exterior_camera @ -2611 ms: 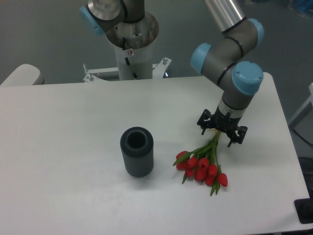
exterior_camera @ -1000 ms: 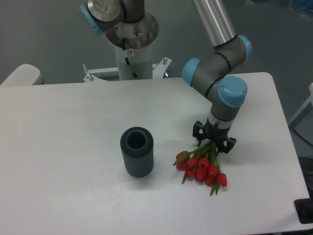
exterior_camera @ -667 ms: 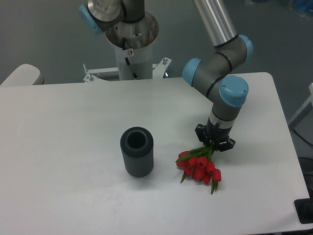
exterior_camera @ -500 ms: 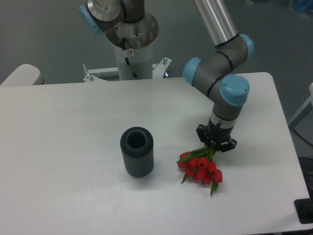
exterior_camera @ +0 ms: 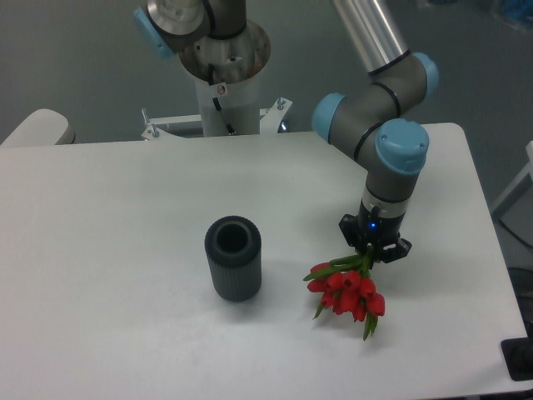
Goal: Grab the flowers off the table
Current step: 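Lift the gripped tulip bunch up off the table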
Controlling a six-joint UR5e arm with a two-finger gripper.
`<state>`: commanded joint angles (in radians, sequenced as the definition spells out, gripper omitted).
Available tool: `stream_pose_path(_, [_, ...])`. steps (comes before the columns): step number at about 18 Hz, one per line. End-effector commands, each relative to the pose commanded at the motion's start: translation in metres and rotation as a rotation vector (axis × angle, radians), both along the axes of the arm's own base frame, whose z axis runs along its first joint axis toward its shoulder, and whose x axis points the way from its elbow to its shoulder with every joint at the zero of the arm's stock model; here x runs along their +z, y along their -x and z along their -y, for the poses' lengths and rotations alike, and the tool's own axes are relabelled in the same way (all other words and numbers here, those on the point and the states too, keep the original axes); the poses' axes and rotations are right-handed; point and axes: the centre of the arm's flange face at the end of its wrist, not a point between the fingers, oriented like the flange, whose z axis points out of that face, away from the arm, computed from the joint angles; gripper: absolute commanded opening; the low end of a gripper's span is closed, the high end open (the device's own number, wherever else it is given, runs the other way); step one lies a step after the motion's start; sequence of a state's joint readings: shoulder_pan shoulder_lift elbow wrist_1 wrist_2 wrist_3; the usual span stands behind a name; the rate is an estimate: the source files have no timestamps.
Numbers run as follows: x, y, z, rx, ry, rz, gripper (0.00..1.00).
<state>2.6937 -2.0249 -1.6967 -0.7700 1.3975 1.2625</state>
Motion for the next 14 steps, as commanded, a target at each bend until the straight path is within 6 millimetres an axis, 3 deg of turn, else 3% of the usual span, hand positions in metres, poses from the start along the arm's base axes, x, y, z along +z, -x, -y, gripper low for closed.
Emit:
stream_pose_path(2, [0.021, 0.005, 0.000, 0.003, -0.015, -0.032, 0.10])
stream_pose_path(6, [0.034, 0.009, -0.005, -0.002, -0.036, -0.054, 0.10])
stream_pose_path(14, [0.095, 0.023, -0.019, -0.034, -0.197, -0.051, 0.10])
